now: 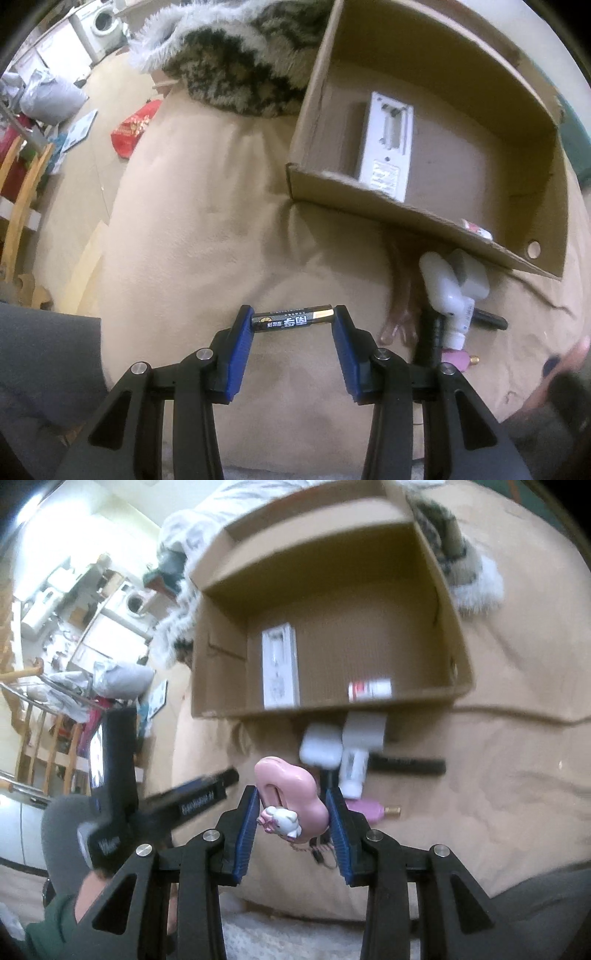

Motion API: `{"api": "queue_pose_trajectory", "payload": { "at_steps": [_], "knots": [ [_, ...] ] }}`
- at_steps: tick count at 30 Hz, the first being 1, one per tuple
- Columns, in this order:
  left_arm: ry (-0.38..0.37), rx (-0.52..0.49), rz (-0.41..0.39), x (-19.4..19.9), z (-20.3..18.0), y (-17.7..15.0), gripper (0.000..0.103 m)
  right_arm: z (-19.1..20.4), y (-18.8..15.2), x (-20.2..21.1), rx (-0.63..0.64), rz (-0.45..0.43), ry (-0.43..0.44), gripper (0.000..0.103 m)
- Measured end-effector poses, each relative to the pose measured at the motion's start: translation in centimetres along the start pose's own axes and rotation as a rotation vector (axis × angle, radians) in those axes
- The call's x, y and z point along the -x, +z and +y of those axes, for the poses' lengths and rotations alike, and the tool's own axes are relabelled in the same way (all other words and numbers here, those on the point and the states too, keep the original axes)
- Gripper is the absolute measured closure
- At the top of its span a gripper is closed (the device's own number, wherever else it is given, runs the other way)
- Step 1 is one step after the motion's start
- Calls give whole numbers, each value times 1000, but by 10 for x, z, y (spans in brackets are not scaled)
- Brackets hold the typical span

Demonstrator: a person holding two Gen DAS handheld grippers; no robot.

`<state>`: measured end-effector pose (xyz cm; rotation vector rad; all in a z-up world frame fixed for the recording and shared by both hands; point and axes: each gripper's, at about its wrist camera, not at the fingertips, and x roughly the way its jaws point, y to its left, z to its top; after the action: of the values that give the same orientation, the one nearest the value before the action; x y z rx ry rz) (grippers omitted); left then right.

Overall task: Organize rigid objects
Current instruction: 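Carry the battery with the left tool while the right tool carries the keychain into the box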

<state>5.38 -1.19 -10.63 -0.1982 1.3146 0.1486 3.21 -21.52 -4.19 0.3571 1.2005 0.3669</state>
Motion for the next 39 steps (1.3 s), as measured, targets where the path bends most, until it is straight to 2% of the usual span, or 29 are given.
{"api": "queue_pose_trajectory", "payload": {
  "at_steps": [9,14,19,25,32,39],
  "knots": [
    [-32,-43,-86,56,-14,6,64,-3,32,16,-16,-73,24,64],
    [-48,-81,-148,86,-23,29,64,-8,50,25,-17,-108,26,64],
    [-53,-130,-193,98,-34,56,64,-13,72,27,-15,-149,24,64],
    [-43,-184,-175,77,-49,81,64,-17,100,18,-19,-165,25,64],
    [-19,-235,-175,47,-66,102,64,-23,130,-7,-13,-142,-9,64],
    [-27,-265,-168,19,-73,107,64,-32,135,-41,-5,-106,-53,64]
  ]
}}
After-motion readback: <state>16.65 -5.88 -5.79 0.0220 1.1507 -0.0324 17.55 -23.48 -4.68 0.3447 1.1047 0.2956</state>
